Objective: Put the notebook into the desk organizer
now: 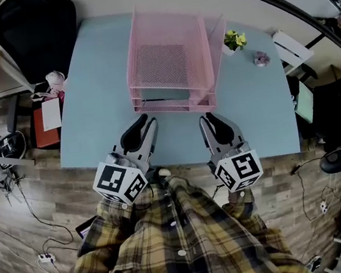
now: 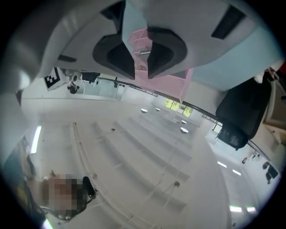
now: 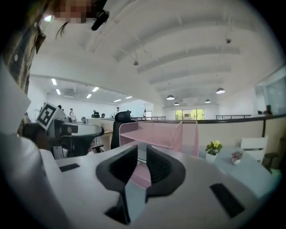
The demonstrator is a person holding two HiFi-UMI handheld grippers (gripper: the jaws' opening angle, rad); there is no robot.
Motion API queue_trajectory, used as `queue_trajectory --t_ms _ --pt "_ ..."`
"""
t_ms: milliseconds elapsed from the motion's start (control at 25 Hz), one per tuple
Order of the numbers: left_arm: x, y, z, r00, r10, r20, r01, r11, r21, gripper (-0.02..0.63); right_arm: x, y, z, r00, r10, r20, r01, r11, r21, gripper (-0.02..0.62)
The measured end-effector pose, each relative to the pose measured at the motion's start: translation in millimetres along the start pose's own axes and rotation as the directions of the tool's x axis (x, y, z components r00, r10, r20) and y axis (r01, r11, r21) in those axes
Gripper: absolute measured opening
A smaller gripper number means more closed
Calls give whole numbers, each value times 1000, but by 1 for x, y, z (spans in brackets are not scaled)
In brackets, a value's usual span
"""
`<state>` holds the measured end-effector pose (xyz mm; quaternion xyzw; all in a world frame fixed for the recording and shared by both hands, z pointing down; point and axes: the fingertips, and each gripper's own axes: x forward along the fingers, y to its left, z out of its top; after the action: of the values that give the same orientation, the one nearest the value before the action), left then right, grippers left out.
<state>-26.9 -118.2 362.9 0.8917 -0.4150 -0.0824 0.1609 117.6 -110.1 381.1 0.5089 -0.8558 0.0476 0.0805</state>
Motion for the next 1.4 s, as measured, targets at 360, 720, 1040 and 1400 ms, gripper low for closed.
queue_trajectory --t_ms 360,720,1040,1400 --pt "-7 -9 -8 997 4 -78 11 981 193 69 -15 -5 -8 998 -60 -37 57 996 -70 38" --pt "-7 0 -19 993 40 -115 -14 975 222 -8 -18 -9 -28 995 -79 -58 81 996 41 4" --pt "-8 12 -28 990 63 -124 -44 988 149 -9 -15 -18 -36 993 -94 -77 101 991 86 3" --pt "-3 21 -27 989 78 -126 -60 989 137 -9 -7 -20 -36 992 -96 -87 103 992 78 3"
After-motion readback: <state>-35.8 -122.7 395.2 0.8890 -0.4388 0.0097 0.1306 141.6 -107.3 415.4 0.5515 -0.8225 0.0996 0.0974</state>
